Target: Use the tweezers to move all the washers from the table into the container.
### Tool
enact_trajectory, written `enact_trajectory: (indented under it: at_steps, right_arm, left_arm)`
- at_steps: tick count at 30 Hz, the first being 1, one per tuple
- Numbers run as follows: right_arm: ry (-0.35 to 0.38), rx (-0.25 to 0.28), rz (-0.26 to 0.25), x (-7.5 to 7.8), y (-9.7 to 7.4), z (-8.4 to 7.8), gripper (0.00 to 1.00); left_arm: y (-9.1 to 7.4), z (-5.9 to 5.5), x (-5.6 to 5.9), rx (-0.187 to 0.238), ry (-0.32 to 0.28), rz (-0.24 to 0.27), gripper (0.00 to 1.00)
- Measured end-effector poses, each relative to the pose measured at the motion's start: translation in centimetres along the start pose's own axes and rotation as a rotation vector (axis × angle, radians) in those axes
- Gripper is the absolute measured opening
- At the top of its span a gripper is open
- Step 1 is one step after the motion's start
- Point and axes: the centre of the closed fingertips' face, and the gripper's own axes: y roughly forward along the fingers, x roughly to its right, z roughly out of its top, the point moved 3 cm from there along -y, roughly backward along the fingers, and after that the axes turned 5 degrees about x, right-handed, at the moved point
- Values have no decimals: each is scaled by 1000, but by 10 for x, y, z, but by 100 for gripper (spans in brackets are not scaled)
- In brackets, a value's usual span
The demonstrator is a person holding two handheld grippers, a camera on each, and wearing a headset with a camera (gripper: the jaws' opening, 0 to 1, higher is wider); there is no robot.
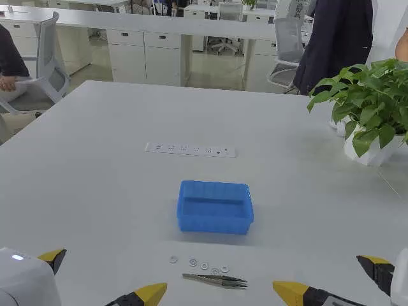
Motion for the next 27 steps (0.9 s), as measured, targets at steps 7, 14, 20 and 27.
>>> enact_trajectory:
  at_steps: [7,14,20,27]
  right_arm:
    - [-2,2,1,0,0,1,93]
    - [-8,-4,6,-1,1,0,93]
    - [-10,-1,7,-1,1,0,93]
    - [-12,-3,6,0,1,-1,93]
  left_arm:
    - [1,1,1,-2,7,-1,98]
    - [0,-1,2,-6,10,-2,98]
    - [0,-4,2,-19,16,-4,98]
    - [1,-3,4,-22,26,-6,98]
